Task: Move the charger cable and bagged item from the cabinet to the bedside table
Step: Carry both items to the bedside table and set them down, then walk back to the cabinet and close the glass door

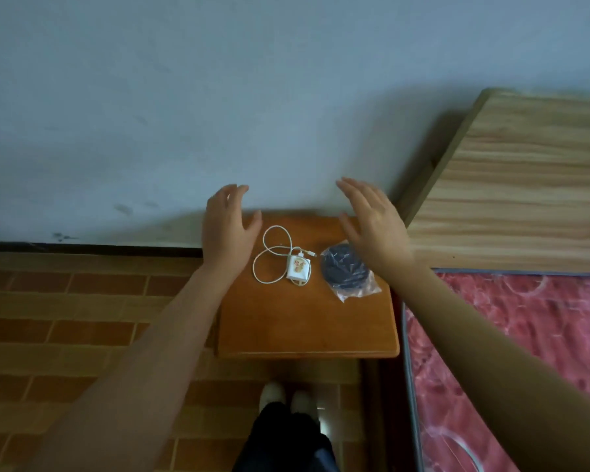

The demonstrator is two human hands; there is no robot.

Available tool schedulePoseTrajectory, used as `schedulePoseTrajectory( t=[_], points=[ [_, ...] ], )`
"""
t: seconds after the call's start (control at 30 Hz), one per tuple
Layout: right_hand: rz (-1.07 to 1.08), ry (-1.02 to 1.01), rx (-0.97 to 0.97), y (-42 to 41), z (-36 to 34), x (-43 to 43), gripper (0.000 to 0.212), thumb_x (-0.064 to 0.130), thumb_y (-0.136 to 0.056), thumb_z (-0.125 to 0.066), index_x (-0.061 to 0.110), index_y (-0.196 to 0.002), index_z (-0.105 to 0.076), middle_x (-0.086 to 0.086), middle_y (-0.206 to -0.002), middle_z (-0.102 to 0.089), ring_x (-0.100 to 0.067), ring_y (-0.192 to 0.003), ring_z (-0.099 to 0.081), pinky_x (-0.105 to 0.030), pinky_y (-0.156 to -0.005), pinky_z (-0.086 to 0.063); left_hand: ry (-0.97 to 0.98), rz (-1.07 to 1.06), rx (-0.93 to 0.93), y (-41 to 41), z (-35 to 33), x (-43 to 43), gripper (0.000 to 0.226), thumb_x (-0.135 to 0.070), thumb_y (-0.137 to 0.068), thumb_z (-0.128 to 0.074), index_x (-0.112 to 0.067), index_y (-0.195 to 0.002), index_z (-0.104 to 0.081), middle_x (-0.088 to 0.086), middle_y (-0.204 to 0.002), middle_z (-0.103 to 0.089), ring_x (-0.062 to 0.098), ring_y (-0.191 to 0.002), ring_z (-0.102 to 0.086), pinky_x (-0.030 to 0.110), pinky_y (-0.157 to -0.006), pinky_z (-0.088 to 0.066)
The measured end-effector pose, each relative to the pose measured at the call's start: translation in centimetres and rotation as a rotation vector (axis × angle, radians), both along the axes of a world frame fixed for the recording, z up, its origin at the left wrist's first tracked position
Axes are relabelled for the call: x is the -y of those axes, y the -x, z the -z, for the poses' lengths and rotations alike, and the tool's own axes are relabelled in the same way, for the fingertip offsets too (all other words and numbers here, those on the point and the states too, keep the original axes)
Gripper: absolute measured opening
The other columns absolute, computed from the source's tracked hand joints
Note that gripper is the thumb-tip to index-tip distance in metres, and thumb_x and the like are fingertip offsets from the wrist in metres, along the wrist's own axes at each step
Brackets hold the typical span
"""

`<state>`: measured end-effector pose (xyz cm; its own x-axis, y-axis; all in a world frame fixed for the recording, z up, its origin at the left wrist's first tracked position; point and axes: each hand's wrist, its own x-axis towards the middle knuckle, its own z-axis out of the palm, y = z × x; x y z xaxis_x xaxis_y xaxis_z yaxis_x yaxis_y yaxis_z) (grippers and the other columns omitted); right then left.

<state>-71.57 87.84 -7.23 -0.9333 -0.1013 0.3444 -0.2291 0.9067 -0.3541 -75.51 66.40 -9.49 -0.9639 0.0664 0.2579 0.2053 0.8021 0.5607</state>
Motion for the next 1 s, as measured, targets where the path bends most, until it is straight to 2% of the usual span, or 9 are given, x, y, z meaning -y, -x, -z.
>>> schedulePoseTrajectory(
  t=[0.17,0.27,0.37,0.6,0.77,0.9,1.0],
  points=[
    [-0.124,0.017,-0.101,-0.5,-7.3,3.2,0.040,0.021,-0.090,-0.050,0.007,-0.128,-0.048,-0.014,-0.131,-0.053,-0.031,-0.120,-0.048,-0.043,-0.096,-0.041,0.195,0.028,-0.090,-3.4,-7.4,4.6,0.043,-0.018,-0.085,-0.059,-0.006,-0.124,-0.048,0.019,-0.132,-0.047,0.035,-0.123,-0.041,0.047,-0.097,-0.037],
    [-0.204,0.021,-0.129,-1.4,-9.3,5.7,0.041,0.023,-0.089,-0.048,0.007,-0.127,-0.048,-0.015,-0.130,-0.054,-0.032,-0.119,-0.049,-0.042,-0.095,-0.041,0.351,0.027,-0.116,-6.5,-10.0,7.8,0.044,-0.018,-0.084,-0.060,-0.005,-0.124,-0.048,0.022,-0.131,-0.048,0.039,-0.121,-0.042,0.050,-0.099,-0.034],
    [-0.325,-0.011,-0.154,-2.4,-9.9,8.6,0.040,0.024,-0.089,-0.047,0.006,-0.125,-0.050,-0.015,-0.128,-0.056,-0.032,-0.117,-0.050,-0.042,-0.095,-0.042,0.422,-0.056,-0.123,-9.7,-11.5,11.0,0.044,-0.018,-0.083,-0.061,-0.005,-0.123,-0.049,0.022,-0.129,-0.050,0.038,-0.119,-0.044,0.051,-0.098,-0.034],
    [-0.694,-0.100,-0.223,-3.8,-11.2,18.6,0.043,0.027,-0.089,-0.042,0.004,-0.124,-0.051,-0.017,-0.125,-0.058,-0.034,-0.116,-0.052,-0.045,-0.094,-0.044,0.528,-0.332,-0.080,-17.9,-13.5,18.9,0.044,-0.020,-0.082,-0.062,-0.007,-0.123,-0.050,0.021,-0.126,-0.053,0.038,-0.116,-0.047,0.050,-0.097,-0.036],
    [-0.934,-0.123,-0.254,-6.8,-12.4,27.6,0.043,0.028,-0.089,-0.039,0.006,-0.124,-0.051,-0.014,-0.126,-0.057,-0.031,-0.118,-0.051,-0.041,-0.097,-0.041,0.516,-0.589,-0.041,-26.3,-13.9,24.7,0.044,-0.021,-0.083,-0.060,-0.009,-0.124,-0.049,0.019,-0.125,-0.053,0.035,-0.116,-0.046,0.048,-0.098,-0.036],
    [-1.123,-0.094,-0.301,-11.0,-13.1,35.6,0.040,0.022,-0.086,-0.042,0.001,-0.116,-0.057,-0.017,-0.116,-0.063,-0.032,-0.108,-0.058,-0.041,-0.092,-0.045,0.485,-0.832,0.025,-33.8,-13.8,29.4,0.044,-0.024,-0.084,-0.059,-0.011,-0.124,-0.048,0.017,-0.125,-0.054,0.034,-0.115,-0.047,0.047,-0.095,-0.038],
    [-1.256,-0.082,-0.254,-15.0,-13.2,41.9,0.040,0.022,-0.086,-0.044,0.003,-0.119,-0.055,-0.016,-0.120,-0.061,-0.031,-0.112,-0.055,-0.042,-0.097,-0.042,0.478,-1.022,0.063,-39.8,-13.9,33.0,0.045,-0.028,-0.085,-0.057,-0.013,-0.127,-0.046,0.013,-0.126,-0.053,0.031,-0.115,-0.046,0.046,-0.095,-0.038]
  ],
)
